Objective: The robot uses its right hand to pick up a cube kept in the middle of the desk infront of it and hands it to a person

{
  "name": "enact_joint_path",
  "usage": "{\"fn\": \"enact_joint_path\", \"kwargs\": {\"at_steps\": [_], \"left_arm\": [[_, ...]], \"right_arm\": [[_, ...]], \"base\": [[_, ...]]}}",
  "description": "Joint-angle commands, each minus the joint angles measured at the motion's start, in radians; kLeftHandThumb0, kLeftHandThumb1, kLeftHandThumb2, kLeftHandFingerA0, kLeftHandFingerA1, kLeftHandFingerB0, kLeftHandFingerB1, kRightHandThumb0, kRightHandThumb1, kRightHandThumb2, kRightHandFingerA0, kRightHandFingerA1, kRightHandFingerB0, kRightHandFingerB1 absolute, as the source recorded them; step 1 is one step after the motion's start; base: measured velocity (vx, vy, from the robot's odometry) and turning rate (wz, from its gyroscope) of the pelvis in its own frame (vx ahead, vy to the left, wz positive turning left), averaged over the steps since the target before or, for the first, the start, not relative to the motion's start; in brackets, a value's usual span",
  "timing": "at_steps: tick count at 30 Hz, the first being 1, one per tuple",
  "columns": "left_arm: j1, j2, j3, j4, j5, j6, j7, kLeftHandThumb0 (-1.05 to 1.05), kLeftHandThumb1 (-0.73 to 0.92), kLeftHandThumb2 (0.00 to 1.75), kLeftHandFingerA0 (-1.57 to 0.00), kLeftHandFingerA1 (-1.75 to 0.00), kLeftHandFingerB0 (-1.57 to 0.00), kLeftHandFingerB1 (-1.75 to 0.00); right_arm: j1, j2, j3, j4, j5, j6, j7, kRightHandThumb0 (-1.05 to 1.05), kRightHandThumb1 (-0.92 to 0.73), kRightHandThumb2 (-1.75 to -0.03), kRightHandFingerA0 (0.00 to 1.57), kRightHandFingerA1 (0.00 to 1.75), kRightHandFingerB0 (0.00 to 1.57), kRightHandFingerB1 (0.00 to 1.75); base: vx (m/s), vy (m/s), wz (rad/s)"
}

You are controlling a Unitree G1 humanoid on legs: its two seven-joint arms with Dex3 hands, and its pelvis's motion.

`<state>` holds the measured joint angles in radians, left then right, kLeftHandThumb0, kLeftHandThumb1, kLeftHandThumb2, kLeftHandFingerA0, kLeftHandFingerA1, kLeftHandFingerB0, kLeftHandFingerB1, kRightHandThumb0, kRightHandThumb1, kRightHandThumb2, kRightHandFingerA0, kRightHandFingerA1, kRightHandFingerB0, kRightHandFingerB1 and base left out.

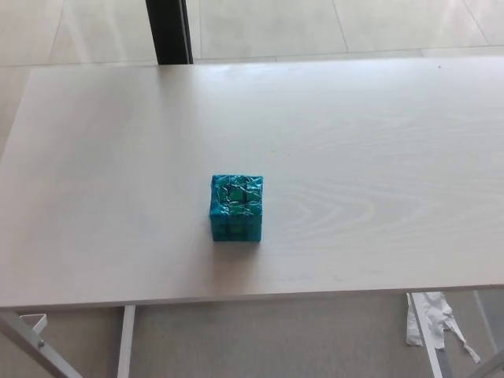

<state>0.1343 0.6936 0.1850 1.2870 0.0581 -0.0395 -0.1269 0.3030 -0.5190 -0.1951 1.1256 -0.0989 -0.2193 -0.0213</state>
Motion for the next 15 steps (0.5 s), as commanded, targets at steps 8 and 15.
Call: {"fn": "enact_joint_path", "kwargs": {"at_steps": [8,15], "left_arm": [[-0.006,0.009,0.03,0.023,-0.026,-0.026,-0.034,-0.51,0.62,0.59,-0.62,-0.58,-0.57,-0.43],[-0.014,-0.002,0.076,0.036,-0.051,-0.035,-0.029,-0.69,0.75,0.63,-0.56,-0.51,-0.55,-0.44]], "right_arm": [[-0.04,-0.003,-0.379,-0.057,0.332,0.017,0.105,-0.69,-0.45,-0.83,1.03,0.99,0.42,0.49],[0.022,0.041,-0.542,-0.566,0.49,0.079,0.14,-0.64,-0.54,-0.57,1.18,1.51,0.41,0.38]], "base": [[0.0,0.0,0.0],[0.0,0.0,0.0]]}}
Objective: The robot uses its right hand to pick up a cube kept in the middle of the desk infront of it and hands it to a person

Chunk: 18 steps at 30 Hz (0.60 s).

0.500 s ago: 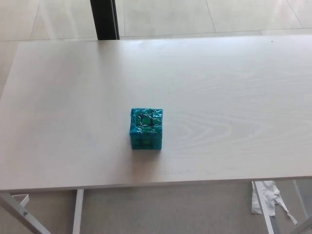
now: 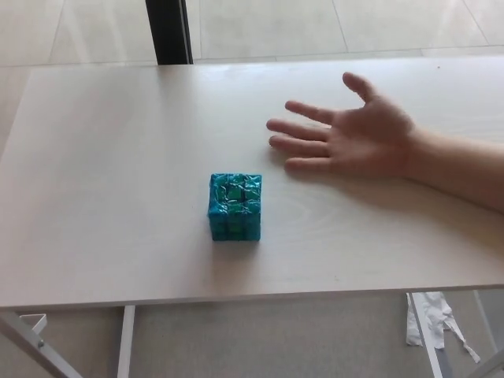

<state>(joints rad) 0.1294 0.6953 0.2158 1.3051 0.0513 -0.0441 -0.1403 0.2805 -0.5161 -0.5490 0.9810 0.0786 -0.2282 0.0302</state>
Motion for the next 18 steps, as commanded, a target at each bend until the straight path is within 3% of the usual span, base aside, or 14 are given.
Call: {"fn": "enact_joint_path", "kwargs": {"at_steps": [1,2,4,5,6,8,10,11,12,13,14,15,18], "left_arm": [[-0.01,-0.004,0.046,0.018,-0.044,-0.03,-0.015,-0.69,0.75,0.63,-0.56,-0.51,-0.55,-0.44],[-0.018,-0.005,0.051,0.023,-0.046,-0.012,-0.012,-0.75,0.75,0.63,-0.58,-0.58,-0.55,-0.44],[-0.025,-0.004,0.053,0.022,-0.047,-0.004,-0.016,-0.75,0.76,0.63,-0.55,-0.51,-0.51,-0.42],[-0.026,-0.004,0.057,0.022,-0.051,-0.002,-0.017,-0.75,0.76,0.63,-0.55,-0.51,-0.5,-0.42],[-0.025,-0.004,0.065,0.021,-0.059,-0.001,-0.022,-0.75,0.76,0.63,-0.54,-0.49,-0.51,-0.41],[-0.025,-0.003,0.067,0.019,-0.06,0.0,-0.027,-0.75,0.77,0.63,-0.54,-0.5,-0.51,-0.42],[-0.025,-0.004,0.057,0.016,-0.051,-0.002,-0.027,-0.74,0.77,0.63,-0.54,-0.51,-0.51,-0.42],[-0.029,-0.006,0.052,0.018,-0.046,0.0,-0.023,-0.73,0.77,0.63,-0.52,-0.51,-0.5,-0.42],[-0.029,-0.005,0.046,0.017,-0.04,0.0,-0.025,-0.73,0.78,0.63,-0.52,-0.51,-0.49,-0.42],[-0.028,-0.004,0.044,0.017,-0.037,-0.004,-0.023,-0.73,0.77,0.63,-0.54,-0.52,-0.51,-0.43],[-0.023,-0.003,0.047,0.015,-0.041,-0.014,-0.031,-0.73,0.77,0.63,-0.54,-0.54,-0.5,-0.44],[-0.023,-0.003,0.049,0.014,-0.043,-0.014,-0.035,-0.73,0.77,0.63,-0.53,-0.53,-0.49,-0.43],[-0.022,0.006,0.044,0.008,-0.039,-0.009,-0.038,-0.75,0.77,0.63,-0.54,-0.57,-0.51,-0.45]], "right_arm": [[0.046,0.042,-0.192,-0.431,0.311,0.095,0.088,-0.64,-0.54,-0.57,1.18,1.51,0.41,0.38],[0.053,0.043,-0.194,-0.589,0.327,0.15,0.056,-0.7,-0.56,-0.57,1.17,1.47,0.45,0.35],[0.057,0.072,-0.209,-0.825,0.411,0.191,0.032,-0.65,-0.54,-0.57,1.23,1.47,0.44,0.37],[0.05,0.072,-0.202,-0.89,0.41,0.196,0.014,-0.77,-0.49,-0.83,0.56,0.76,0.38,0.45],[0.025,0.079,-0.179,-1.008,0.42,0.186,-0.018,-0.66,-0.54,-0.57,0.52,0.44,0.46,0.34],[-0.018,0.106,-0.15,-1.121,0.44,0.146,-0.053,-0.69,-0.5,-0.55,0.53,0.39,0.5,0.35],[-0.05,0.105,-0.101,-1.226,0.355,0.1,-0.08,-0.6,-0.56,-0.58,0.41,0.4,0.45,0.36],[-0.079,0.108,-0.062,-1.303,0.279,0.102,-0.109,-0.76,-0.49,-0.85,0.41,0.51,0.34,0.44],[-0.115,0.109,-0.026,-1.313,0.247,0.067,-0.092,-0.67,-0.56,-0.58,0.43,0.4,0.41,0.34],[-0.131,0.115,0.002,-1.364,0.269,0.107,-0.1,-0.63,-0.52,-0.57,0.41,0.4,0.44,0.34],[-0.182,0.115,0.077,-1.419,0.204,0.126,-0.091,-0.6,-0.55,-0.57,0.36,0.43,0.41,0.33],[-0.23,0.121,0.142,-1.44,0.174,0.131,-0.073,-0.63,-0.43,-0.81,0.28,0.51,0.37,0.48],[-0.297,0.167,0.214,-1.458,0.087,0.163,-0.086,-0.65,-0.44,-0.8,0.32,0.53,0.36,0.46]], "base": [[0.0,0.0,0.0],[0.0,0.0,0.0],[0.0,0.0,0.0],[0.0,0.0,0.0],[0.0,0.0,0.0],[0.0,0.0,0.0],[0.0,0.0,0.0],[0.0,0.0,0.0],[0.0,0.0,0.0],[0.0,0.0,0.0],[0.0,0.0,0.0],[0.0,0.0,0.0],[0.0,0.0,0.0]]}}
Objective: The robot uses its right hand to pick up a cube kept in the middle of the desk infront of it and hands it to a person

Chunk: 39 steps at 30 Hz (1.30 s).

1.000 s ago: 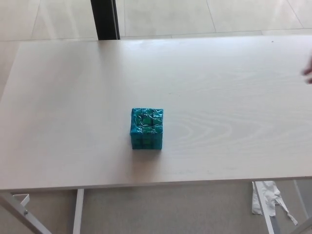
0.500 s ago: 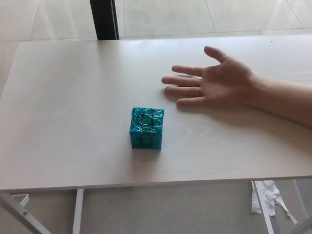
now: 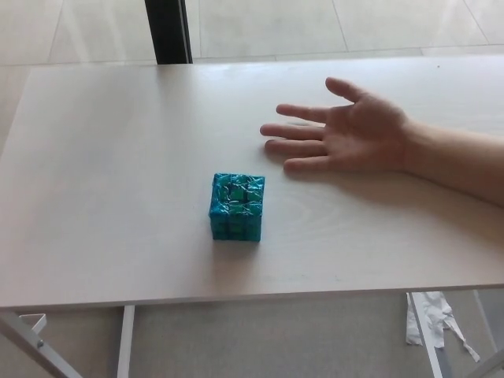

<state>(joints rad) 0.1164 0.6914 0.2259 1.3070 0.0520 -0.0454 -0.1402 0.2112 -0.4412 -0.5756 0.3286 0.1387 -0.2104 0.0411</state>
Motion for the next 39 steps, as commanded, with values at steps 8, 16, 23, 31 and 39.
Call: {"fn": "enact_joint_path", "kwargs": {"at_steps": [8,16,23,31,39], "left_arm": [[-0.013,0.001,0.018,0.01,-0.026,-0.008,-0.048,-0.75,0.78,0.63,-0.46,-0.52,-0.43,-0.41],[-0.015,0.005,0.01,0.008,-0.017,-0.015,-0.049,-0.74,0.79,0.64,-0.45,-0.51,-0.45,-0.42],[-0.011,0.006,0.007,0.003,-0.016,-0.015,-0.047,-0.73,0.79,0.64,-0.47,-0.54,-0.47,-0.45],[-0.02,-0.003,0.0,0.013,-0.006,-0.009,-0.034,-0.74,0.79,0.63,-0.47,-0.5,-0.45,-0.42],[-0.028,-0.002,0.004,0.02,-0.007,-0.014,-0.037,-0.73,0.78,0.64,-0.5,-0.51,-0.46,-0.42]], "right_arm": [[-0.463,0.317,0.604,-0.69,-0.365,0.15,-0.073,-0.72,-0.6,-0.59,0.43,0.48,0.36,0.33],[-0.59,0.357,0.828,-0.527,-0.61,0.226,-0.031,-0.83,-0.67,-0.61,0.39,0.53,0.33,0.38],[-0.639,0.362,0.96,-0.402,-0.691,0.235,-0.01,-0.85,-0.68,-0.61,0.39,0.54,0.38,0.34],[-0.699,0.339,1.06,-0.279,-0.771,0.258,-0.025,-0.88,-0.67,-0.61,0.43,0.56,0.39,0.39],[-0.761,0.317,1.144,-0.189,-0.828,0.22,-0.048,-0.94,-0.58,-0.73,0.37,0.63,0.36,0.47]], "base": [[0.0,0.0,0.0],[0.0,0.0,0.0],[0.0,0.0,0.0],[0.0,0.0,0.0],[0.0,0.0,0.0]]}}
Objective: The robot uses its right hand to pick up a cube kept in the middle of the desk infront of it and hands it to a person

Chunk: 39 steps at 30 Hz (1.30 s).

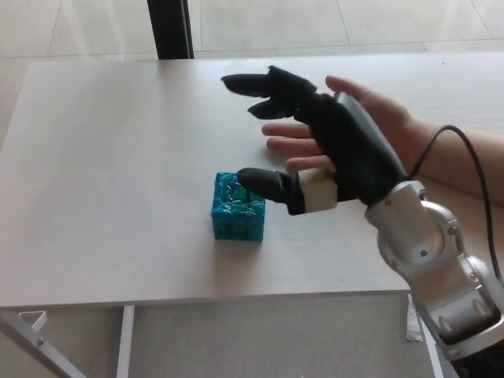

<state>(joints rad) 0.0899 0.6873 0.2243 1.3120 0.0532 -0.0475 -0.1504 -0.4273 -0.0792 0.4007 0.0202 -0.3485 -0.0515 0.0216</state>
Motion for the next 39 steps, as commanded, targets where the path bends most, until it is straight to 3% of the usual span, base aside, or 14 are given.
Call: {"fn": "enact_joint_path", "kwargs": {"at_steps": [1,2,16,17,18,19,20,21,29,33,34,35,38,39], "left_arm": [[-0.002,0.001,0.003,0.015,-0.007,-0.012,-0.028,-0.73,0.78,0.64,-0.5,-0.51,-0.46,-0.42],[-0.002,0.0,0.003,0.014,-0.007,-0.011,-0.029,-0.74,0.78,0.64,-0.48,-0.5,-0.43,-0.42],[-0.005,-0.001,0.005,0.016,-0.008,-0.002,-0.025,-0.75,0.77,0.63,-0.52,-0.52,-0.47,-0.43],[-0.007,0.0,0.002,0.017,-0.005,-0.002,-0.027,-0.75,0.78,0.64,-0.49,-0.5,-0.45,-0.42],[-0.009,0.001,-0.001,0.017,-0.002,-0.003,-0.03,-0.75,0.78,0.64,-0.49,-0.5,-0.45,-0.42],[-0.008,0.001,0.0,0.014,-0.004,-0.005,-0.027,-0.73,0.77,0.63,-0.54,-0.53,-0.49,-0.44],[-0.011,0.001,-0.001,0.013,-0.002,-0.004,-0.022,-0.74,0.77,0.63,-0.55,-0.54,-0.5,-0.44],[-0.014,0.001,-0.002,0.015,-0.001,-0.001,-0.021,-0.74,0.77,0.63,-0.53,-0.5,-0.48,-0.42],[-0.024,-0.002,-0.004,0.015,-0.001,-0.002,-0.031,-0.73,0.77,0.63,-0.53,-0.51,-0.47,-0.42],[-0.034,-0.004,-0.008,0.018,0.002,-0.001,-0.03,-0.75,0.77,0.63,-0.53,-0.49,-0.48,-0.41],[-0.034,-0.003,-0.007,0.017,0.0,-0.004,-0.033,-0.77,0.78,0.64,-0.52,-0.52,-0.48,-0.42],[-0.03,-0.001,-0.007,0.013,-0.001,-0.01,-0.039,-0.77,0.79,0.63,-0.53,-0.55,-0.47,-0.43],[-0.022,0.001,-0.005,0.002,-0.008,-0.019,-0.051,-0.76,0.79,0.64,-0.52,-0.57,-0.47,-0.44],[-0.023,0.001,-0.007,0.004,-0.005,-0.016,-0.048,-0.76,0.8,0.64,-0.48,-0.53,-0.45,-0.43]], "right_arm": [[-0.131,-0.053,0.185,0.132,-0.357,0.057,-0.031,-0.94,-0.58,-0.73,0.37,0.63,0.36,0.47],[-0.133,-0.056,0.193,0.136,-0.366,0.057,-0.036,-0.9,-0.69,-0.62,0.37,0.63,0.4,0.45],[-0.306,-0.051,0.329,0.307,-0.525,0.133,-0.092,-0.86,-0.67,-0.61,0.36,0.53,0.46,0.42],[-0.31,-0.051,0.331,0.31,-0.527,0.137,-0.092,-0.85,-0.51,-0.95,0.33,0.58,0.4,0.51],[-0.317,-0.05,0.335,0.314,-0.529,0.142,-0.093,-0.85,-0.51,-0.95,0.33,0.58,0.4,0.51],[-0.324,-0.045,0.339,0.322,-0.535,0.15,-0.099,-0.85,-0.67,-0.61,0.34,0.51,0.46,0.4],[-0.328,-0.043,0.342,0.327,-0.537,0.157,-0.102,-0.86,-0.52,-0.95,0.3,0.56,0.43,0.52],[-0.329,-0.043,0.344,0.331,-0.54,0.156,-0.111,-0.85,-0.66,-0.61,0.34,0.51,0.46,0.4],[-0.336,-0.033,0.385,0.398,-0.574,0.211,-0.091,-0.9,-0.7,-0.62,0.27,0.54,0.39,0.42],[-0.319,-0.014,0.373,0.413,-0.542,0.245,-0.015,-0.87,-0.53,-0.95,0.21,0.58,0.28,0.51],[-0.317,-0.009,0.37,0.418,-0.537,0.247,-0.005,-0.9,-0.7,-0.62,0.2,0.55,0.33,0.43],[-0.313,-0.001,0.366,0.425,-0.528,0.26,0.023,-0.88,-0.53,-0.97,0.17,0.58,0.24,0.51],[-0.305,0.011,0.362,0.435,-0.522,0.281,0.062,-0.9,-0.53,-0.97,0.18,0.57,0.23,0.51],[-0.304,0.014,0.36,0.439,-0.521,0.287,0.071,-0.93,-0.71,-0.62,0.2,0.53,0.27,0.43]], "base": [[0.0,0.0,0.0],[0.0,0.0,0.0],[0.0,0.0,0.0],[0.0,0.0,0.0],[0.0,0.0,0.0],[0.0,0.0,0.0],[0.0,0.0,0.0],[0.0,0.0,0.0],[0.0,0.0,0.0],[0.0,0.0,0.0],[0.0,0.0,0.0],[0.0,0.0,0.0],[0.0,0.0,0.0],[0.0,0.0,0.0]]}}
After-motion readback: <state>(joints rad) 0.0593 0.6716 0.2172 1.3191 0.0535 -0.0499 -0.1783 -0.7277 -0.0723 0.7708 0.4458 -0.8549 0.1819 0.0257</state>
